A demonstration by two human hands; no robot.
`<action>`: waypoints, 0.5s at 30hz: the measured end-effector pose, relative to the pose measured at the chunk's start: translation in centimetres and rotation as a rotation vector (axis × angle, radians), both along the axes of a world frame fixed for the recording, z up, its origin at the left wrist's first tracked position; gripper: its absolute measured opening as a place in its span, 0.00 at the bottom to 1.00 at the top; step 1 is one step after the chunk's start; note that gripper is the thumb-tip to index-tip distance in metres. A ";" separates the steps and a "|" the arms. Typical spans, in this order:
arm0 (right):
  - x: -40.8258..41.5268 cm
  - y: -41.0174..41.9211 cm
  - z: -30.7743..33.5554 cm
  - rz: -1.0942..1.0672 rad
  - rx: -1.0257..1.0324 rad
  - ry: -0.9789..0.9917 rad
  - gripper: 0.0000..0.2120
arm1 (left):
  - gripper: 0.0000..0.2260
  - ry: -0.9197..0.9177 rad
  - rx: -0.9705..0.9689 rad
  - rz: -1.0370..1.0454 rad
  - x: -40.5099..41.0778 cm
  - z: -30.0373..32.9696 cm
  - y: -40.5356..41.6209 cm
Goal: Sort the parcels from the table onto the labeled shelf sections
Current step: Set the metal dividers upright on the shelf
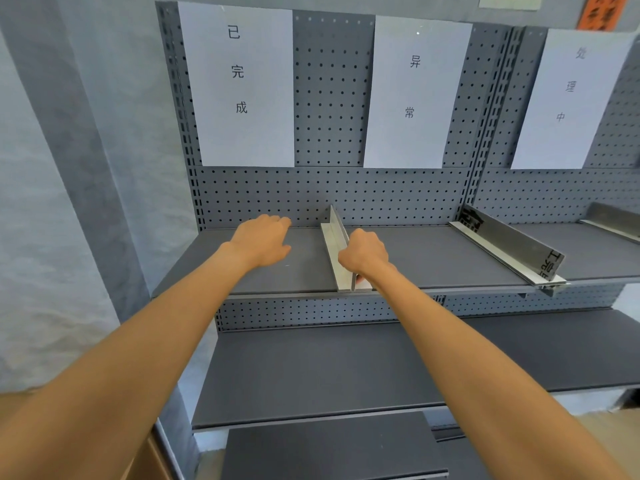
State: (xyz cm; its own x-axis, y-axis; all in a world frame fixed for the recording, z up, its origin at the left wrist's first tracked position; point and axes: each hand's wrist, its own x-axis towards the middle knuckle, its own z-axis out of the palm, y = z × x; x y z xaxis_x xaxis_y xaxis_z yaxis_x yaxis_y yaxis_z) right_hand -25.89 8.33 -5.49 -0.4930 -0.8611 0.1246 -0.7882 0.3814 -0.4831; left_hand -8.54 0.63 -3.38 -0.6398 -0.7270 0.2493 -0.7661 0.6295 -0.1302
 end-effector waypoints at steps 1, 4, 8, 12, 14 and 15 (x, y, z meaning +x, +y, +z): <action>0.0 0.0 0.0 0.000 -0.006 -0.003 0.15 | 0.22 0.002 -0.001 -0.001 -0.1 0.0 0.0; -0.1 0.0 -0.2 -0.003 -0.017 -0.008 0.15 | 0.22 0.004 0.001 -0.005 -0.3 0.1 0.1; -0.2 0.0 -0.3 -0.003 -0.021 -0.007 0.16 | 0.23 -0.007 0.000 0.003 -0.5 -0.2 0.1; -0.2 -0.1 -0.3 -0.002 -0.015 -0.004 0.16 | 0.23 -0.017 0.008 0.012 -0.5 -0.4 0.0; -0.1 -0.1 -0.3 -0.003 -0.010 -0.013 0.16 | 0.23 -0.017 0.008 0.013 -0.5 -0.3 0.0; 0.0 -0.2 -0.3 -0.002 -0.008 -0.021 0.15 | 0.23 -0.016 0.010 0.014 -0.5 -0.3 0.0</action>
State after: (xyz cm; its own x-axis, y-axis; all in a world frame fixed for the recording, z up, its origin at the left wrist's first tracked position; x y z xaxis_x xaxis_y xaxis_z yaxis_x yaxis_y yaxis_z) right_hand -25.89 8.17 -5.75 -0.4977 -0.8589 0.1212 -0.7770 0.3793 -0.5024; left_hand -9.06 0.58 -3.66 -0.6333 -0.7383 0.2320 -0.7727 0.6200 -0.1363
